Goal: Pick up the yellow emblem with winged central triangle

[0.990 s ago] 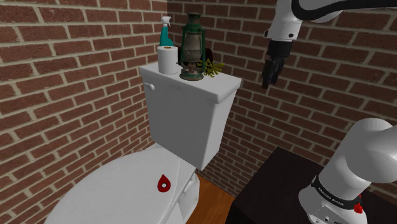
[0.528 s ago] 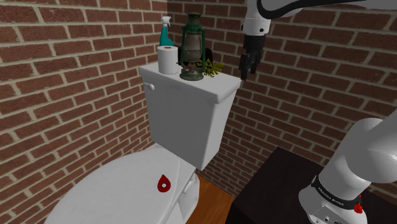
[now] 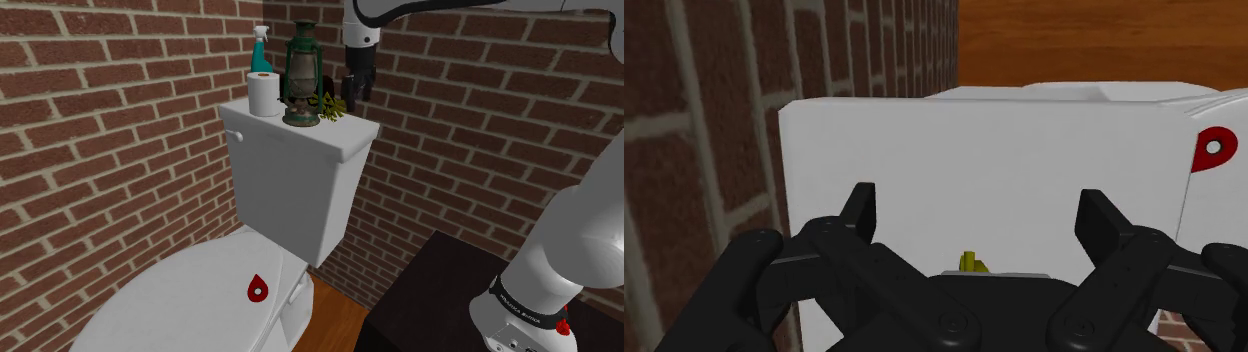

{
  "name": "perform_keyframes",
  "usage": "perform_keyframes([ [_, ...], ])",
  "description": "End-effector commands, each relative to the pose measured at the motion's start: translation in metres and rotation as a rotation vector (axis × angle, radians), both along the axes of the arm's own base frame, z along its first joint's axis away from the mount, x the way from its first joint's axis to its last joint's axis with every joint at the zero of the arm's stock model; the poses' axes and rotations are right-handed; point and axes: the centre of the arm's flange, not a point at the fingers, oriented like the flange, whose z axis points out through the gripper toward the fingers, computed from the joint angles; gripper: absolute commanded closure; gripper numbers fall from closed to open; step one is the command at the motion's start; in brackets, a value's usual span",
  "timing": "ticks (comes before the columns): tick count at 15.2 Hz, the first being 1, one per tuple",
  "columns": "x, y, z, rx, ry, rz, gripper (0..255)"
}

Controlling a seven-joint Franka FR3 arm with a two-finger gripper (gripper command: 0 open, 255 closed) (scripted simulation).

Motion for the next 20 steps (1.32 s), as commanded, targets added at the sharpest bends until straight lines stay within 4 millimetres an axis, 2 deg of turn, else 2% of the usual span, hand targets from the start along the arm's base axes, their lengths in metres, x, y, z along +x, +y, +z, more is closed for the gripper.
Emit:
perform_keyframes([
  [1,0.028,0.005,0.002,-0.033,-0.005,0.013,0],
  [4,0.061,0.015,0.005,-0.074,-0.010,0.030,0],
  [11,0.061,0.015,-0.032,-0.074,-0.010,0.030,0],
  [13,0.061,0.015,-0.035,-0.074,-0.010,0.030,0],
  [14,0.061,0.012,-0.040,-0.074,-0.010,0.030,255],
  [18,0.071,0.017,-0.035,-0.074,-0.009,0.030,255],
  [20,0.068,0.011,-0.035,-0.073,-0.009,0.030,255],
])
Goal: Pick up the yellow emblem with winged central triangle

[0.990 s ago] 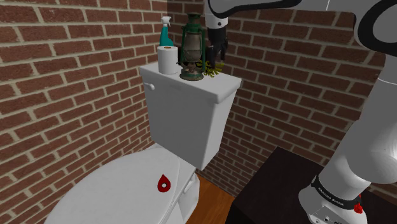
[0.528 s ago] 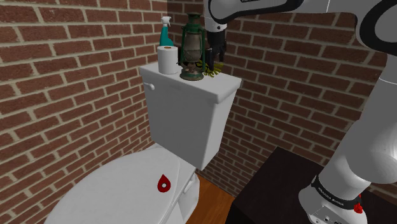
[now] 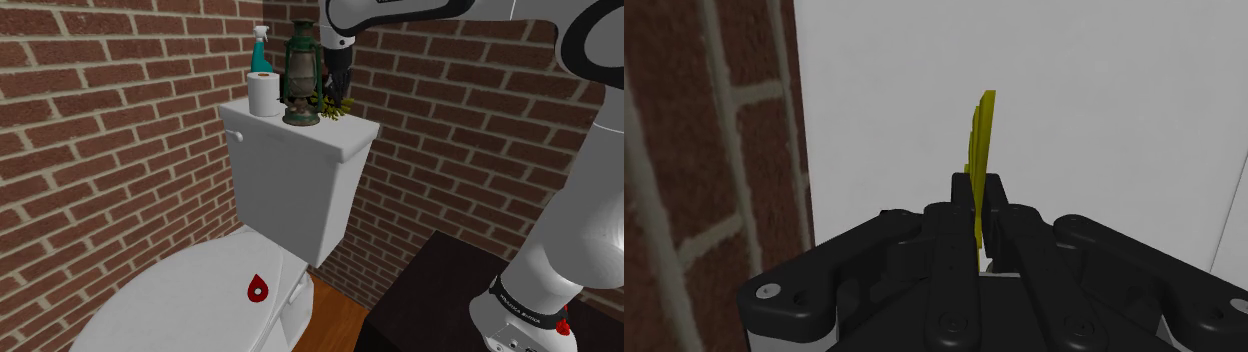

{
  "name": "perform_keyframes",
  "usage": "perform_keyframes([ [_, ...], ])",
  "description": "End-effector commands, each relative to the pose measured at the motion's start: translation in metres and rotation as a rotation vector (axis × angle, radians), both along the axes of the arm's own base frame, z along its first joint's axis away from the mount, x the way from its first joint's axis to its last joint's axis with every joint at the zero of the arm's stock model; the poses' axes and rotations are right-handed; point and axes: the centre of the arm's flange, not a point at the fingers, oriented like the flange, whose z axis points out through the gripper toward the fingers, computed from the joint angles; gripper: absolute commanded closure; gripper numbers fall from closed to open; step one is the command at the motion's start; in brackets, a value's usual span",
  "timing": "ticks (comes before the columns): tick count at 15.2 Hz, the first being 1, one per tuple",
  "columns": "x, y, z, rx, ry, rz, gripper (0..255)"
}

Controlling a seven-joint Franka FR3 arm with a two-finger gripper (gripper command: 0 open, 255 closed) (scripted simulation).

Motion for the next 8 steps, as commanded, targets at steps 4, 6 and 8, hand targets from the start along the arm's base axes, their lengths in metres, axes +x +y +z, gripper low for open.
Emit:
perform_keyframes([
  [4,-0.002,0.002,-0.023,-0.004,0.051,0.000,255],
  [6,-0.002,0.002,-0.012,-0.004,0.051,0.000,255],
  [8,-0.002,0.002,-0.002,-0.004,0.051,0.000,255],
])
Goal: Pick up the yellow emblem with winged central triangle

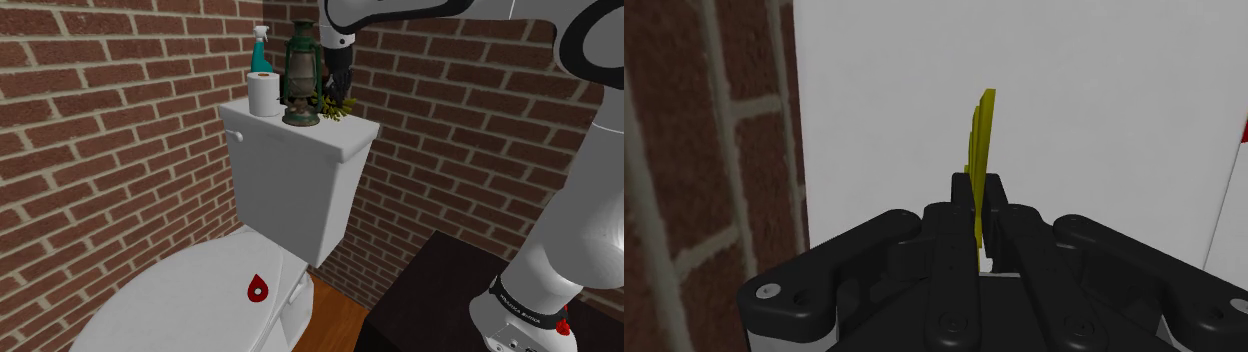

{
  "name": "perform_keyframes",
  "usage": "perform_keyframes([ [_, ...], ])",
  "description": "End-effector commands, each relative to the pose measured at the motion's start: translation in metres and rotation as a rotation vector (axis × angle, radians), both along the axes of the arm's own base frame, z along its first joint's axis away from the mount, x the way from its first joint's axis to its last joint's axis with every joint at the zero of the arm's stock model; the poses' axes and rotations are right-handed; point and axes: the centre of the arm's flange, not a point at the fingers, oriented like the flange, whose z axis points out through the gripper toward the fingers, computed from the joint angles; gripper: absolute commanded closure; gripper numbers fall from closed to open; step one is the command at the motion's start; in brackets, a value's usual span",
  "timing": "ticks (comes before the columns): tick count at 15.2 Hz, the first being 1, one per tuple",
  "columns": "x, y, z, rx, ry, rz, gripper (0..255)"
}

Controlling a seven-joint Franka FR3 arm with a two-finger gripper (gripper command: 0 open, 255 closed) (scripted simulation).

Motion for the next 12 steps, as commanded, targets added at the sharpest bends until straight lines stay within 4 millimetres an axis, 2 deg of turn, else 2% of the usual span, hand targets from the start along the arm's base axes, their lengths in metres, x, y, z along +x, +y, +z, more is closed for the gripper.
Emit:
perform_keyframes([
  [1,0.001,-0.001,0.003,-0.001,0.016,0.000,255],
  [10,0.001,-0.001,0.050,-0.001,0.016,0.000,255],
  [12,0.001,-0.001,0.051,-0.001,0.016,0.000,255],
])
